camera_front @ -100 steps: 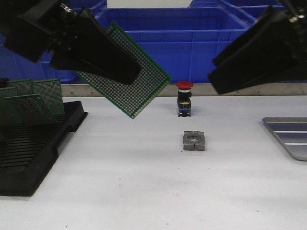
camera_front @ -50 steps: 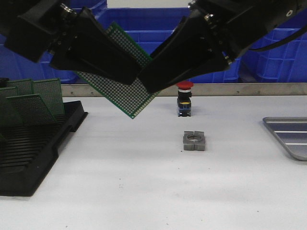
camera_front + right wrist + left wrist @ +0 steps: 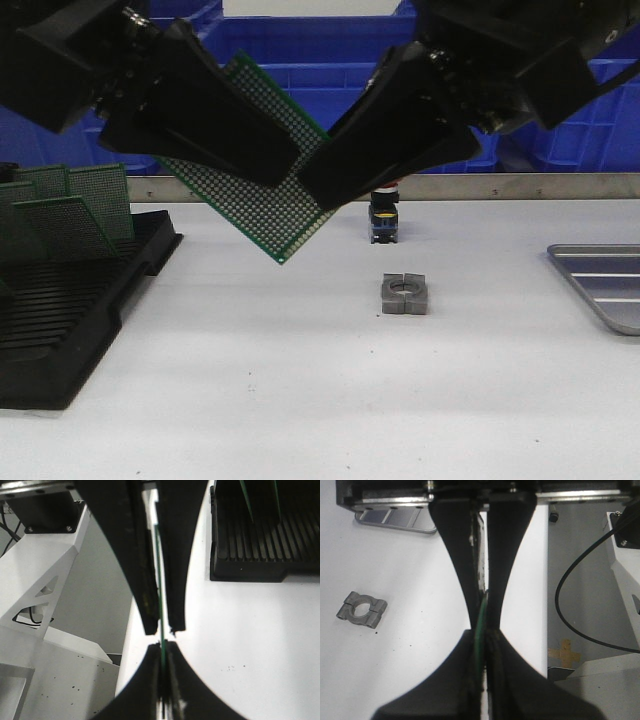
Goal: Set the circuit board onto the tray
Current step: 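Grasp the board's free edge with the right gripper, release left gripper, then carry the board with the right gripper over the silver tray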
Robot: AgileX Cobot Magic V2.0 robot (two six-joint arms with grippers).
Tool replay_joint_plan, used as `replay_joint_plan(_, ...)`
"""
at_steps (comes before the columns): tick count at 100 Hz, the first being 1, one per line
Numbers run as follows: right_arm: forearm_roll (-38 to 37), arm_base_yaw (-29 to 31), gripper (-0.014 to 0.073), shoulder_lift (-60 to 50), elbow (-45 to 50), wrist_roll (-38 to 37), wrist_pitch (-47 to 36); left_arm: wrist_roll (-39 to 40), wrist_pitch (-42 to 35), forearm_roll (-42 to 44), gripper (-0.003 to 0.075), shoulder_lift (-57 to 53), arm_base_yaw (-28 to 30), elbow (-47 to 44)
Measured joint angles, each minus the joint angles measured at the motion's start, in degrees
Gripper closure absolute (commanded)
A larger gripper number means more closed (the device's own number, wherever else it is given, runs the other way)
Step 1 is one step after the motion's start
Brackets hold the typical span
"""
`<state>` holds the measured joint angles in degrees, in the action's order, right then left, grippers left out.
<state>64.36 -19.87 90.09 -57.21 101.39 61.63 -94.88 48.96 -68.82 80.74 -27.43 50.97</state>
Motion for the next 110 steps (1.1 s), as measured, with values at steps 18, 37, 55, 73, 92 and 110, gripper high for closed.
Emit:
replay_joint_plan(18, -0.35, 0.0, 0.0662, 0.0, 0.0, -0.95, 0.0, 0.0, 0.11, -0.11, 0.0375, 0.0, 0.0, 0.0)
replay_joint_plan(37, -0.48, 0.0, 0.0662, 0.0, 0.0, -2.13, 0.0, 0.0, -0.02, -0.11, 0.0295, 0.0, 0.0, 0.0)
replay_joint_plan(55, -1.29, 2.27, 0.0662, 0.0, 0.0, -11.66, -0.35, 0.0, -0.81, -0.2, 0.0295, 0.0, 0.72, 0.0)
replay_joint_plan(73, -7.69, 8.49, 0.0662, 0.0, 0.0, -21.62, 1.17, 0.0, -3.33, -0.45, 0.0295, 0.0, 1.42, 0.0)
replay_joint_plan(92, -10.8, 17.74, 0.0662, 0.0, 0.0, -29.33, 0.37, 0.0, -4.72, -0.54, 0.0298, 0.0, 1.42, 0.0)
replay_joint_plan(110, -10.83, 26.98, 0.0662, 0.13, 0.0, -41.32, -8.03, 0.0, -4.77, -0.54, 0.03, 0.0, 1.42, 0.0)
